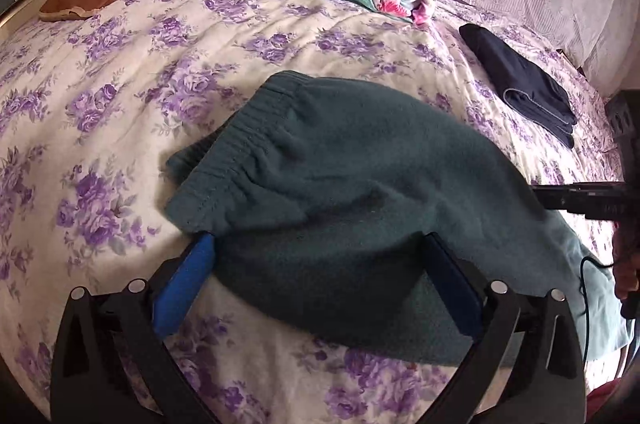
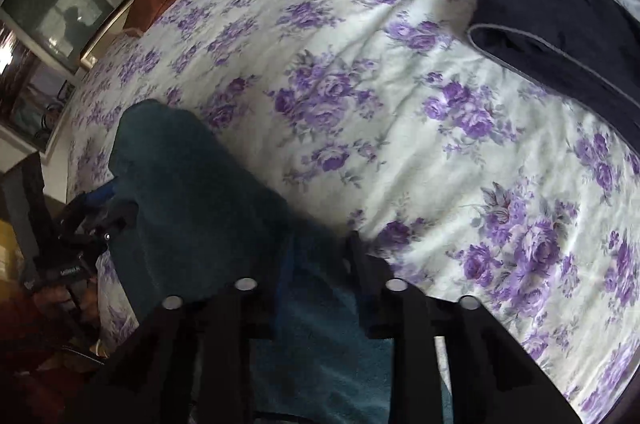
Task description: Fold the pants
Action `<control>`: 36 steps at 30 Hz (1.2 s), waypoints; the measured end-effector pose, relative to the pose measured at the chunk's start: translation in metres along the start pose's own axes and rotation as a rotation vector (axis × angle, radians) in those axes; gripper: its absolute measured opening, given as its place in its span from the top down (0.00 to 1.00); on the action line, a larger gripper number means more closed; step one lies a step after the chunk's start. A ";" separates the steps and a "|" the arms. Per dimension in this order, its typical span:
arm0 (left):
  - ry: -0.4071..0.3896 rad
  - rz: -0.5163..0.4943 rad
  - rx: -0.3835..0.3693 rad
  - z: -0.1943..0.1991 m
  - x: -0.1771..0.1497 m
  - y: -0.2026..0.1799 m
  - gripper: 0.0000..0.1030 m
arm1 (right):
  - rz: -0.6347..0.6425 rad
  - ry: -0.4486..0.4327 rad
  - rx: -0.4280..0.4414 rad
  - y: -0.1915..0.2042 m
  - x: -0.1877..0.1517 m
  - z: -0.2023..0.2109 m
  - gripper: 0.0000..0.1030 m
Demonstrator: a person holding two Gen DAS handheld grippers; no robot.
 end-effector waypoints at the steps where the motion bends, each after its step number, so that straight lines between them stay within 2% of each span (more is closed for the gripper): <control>1: 0.001 -0.002 0.004 -0.001 0.000 -0.001 0.04 | 0.020 -0.003 -0.013 0.006 -0.002 0.001 0.89; 4: 0.002 -0.004 0.012 0.000 0.000 0.001 0.04 | 0.080 -0.057 -0.091 0.016 0.002 0.011 0.91; 7: 0.006 -0.012 0.026 -0.001 0.001 -0.001 0.04 | -0.001 -0.123 -0.156 -0.005 0.021 0.021 0.91; 8: 0.008 -0.014 0.031 -0.001 0.000 -0.003 0.04 | -0.017 -0.112 -0.195 -0.014 0.024 0.016 0.91; 9: 0.009 -0.015 0.034 -0.001 0.000 -0.003 0.04 | -0.018 -0.057 -0.238 -0.023 0.024 0.005 0.91; 10: 0.009 -0.016 0.034 -0.002 0.001 -0.003 0.04 | -0.021 -0.009 -0.241 -0.030 0.023 -0.004 0.92; 11: 0.009 -0.016 0.033 -0.002 0.001 -0.003 0.04 | -0.030 -0.027 -0.225 -0.032 0.023 -0.001 0.92; 14: 0.009 -0.016 0.036 -0.002 0.001 -0.003 0.04 | -0.065 -0.145 -0.202 -0.023 0.023 0.034 0.89; 16: 0.011 -0.020 0.046 -0.003 0.001 -0.004 0.04 | -0.020 -0.213 -0.184 -0.005 0.018 0.055 0.89; 17: 0.012 -0.022 0.052 -0.002 0.001 -0.005 0.04 | 0.022 -0.219 -0.198 0.005 0.013 0.058 0.89; 19: 0.012 -0.022 0.055 -0.003 0.000 -0.005 0.04 | 0.103 -0.181 -0.230 0.025 0.004 0.048 0.85; 20: 0.012 -0.022 0.055 -0.002 0.000 -0.005 0.04 | 0.133 -0.149 -0.235 0.031 -0.002 0.038 0.79; 21: 0.012 -0.022 0.055 -0.002 0.000 -0.005 0.04 | 0.149 -0.103 -0.247 0.035 -0.009 0.026 0.67; 22: 0.012 -0.022 0.056 -0.002 0.000 -0.005 0.04 | 0.153 -0.024 -0.262 0.036 -0.018 0.004 0.63; 23: 0.012 -0.023 0.056 -0.002 0.000 -0.005 0.04 | 0.153 -0.012 -0.272 0.035 -0.023 -0.004 0.63; 24: 0.012 -0.022 0.056 -0.002 0.000 -0.005 0.04 | 0.152 -0.059 -0.281 0.039 -0.022 0.002 0.63; 26: 0.012 -0.022 0.055 -0.002 0.000 -0.005 0.04 | 0.118 -0.045 -0.271 0.042 -0.022 0.015 0.63; 29: 0.012 -0.022 0.056 -0.002 0.000 -0.005 0.04 | 0.121 -0.156 -0.259 0.051 -0.025 0.054 0.62; 31: 0.012 -0.022 0.056 -0.002 0.000 -0.005 0.04 | 0.120 -0.191 -0.286 0.052 -0.037 0.073 0.51; 32: 0.012 -0.022 0.056 -0.002 0.000 -0.005 0.04 | 0.104 -0.193 -0.293 0.048 -0.045 0.078 0.50; 34: 0.012 -0.022 0.057 -0.002 0.000 -0.005 0.04 | 0.049 -0.152 -0.299 0.035 -0.066 0.073 0.47; 36: 0.012 -0.023 0.058 -0.002 0.000 -0.005 0.04 | -0.021 -0.038 -0.306 0.014 -0.090 0.049 0.45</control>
Point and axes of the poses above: each gripper's, at about its wrist camera, not at the fingertips, and z roughly against the way its jaws point, y to its left, x to its top, the point moved 4 cm from there along -z, roughly the way its jaws point, and after that the axes turned 3 degrees about y, right-handed, at the moved point
